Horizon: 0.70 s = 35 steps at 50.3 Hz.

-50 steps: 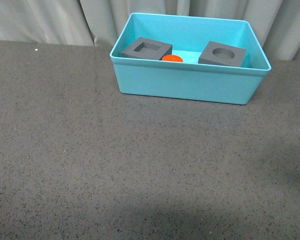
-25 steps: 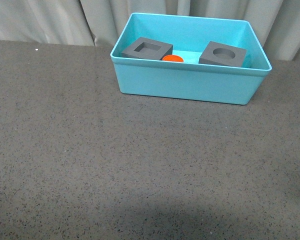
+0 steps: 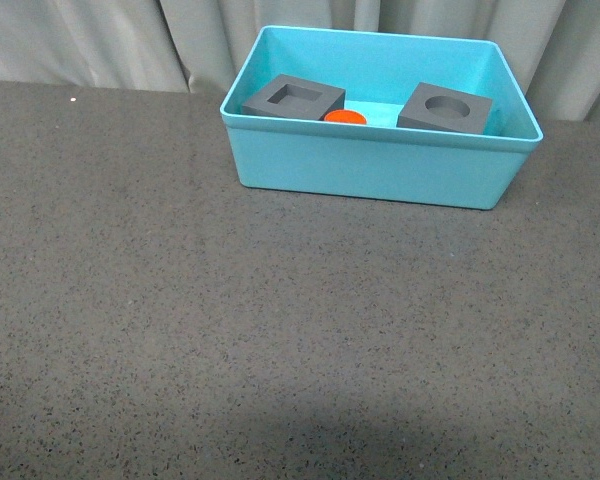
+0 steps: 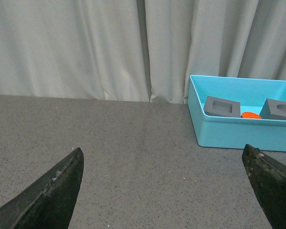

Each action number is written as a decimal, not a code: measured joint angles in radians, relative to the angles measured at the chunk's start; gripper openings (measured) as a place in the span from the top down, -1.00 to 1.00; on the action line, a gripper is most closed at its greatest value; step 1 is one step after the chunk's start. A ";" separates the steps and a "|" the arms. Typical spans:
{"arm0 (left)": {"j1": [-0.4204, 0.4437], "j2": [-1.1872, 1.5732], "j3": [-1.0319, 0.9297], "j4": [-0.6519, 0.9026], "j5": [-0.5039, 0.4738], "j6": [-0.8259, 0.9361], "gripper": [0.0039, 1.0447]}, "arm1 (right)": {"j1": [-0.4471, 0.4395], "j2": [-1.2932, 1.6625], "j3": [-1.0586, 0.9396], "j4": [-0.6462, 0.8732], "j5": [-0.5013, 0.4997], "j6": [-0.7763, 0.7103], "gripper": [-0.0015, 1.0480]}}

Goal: Place gray and orange parts in blue box

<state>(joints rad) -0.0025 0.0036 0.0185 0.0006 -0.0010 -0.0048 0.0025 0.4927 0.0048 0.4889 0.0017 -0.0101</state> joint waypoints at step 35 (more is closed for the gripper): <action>0.000 0.000 0.000 0.000 0.000 0.000 -0.88 | 0.000 -0.276 0.000 -0.268 0.000 0.000 0.99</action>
<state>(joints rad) -0.0025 0.0036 0.0185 0.0006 -0.0010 -0.0048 0.0025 0.2169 0.0044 0.2211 0.0013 -0.0101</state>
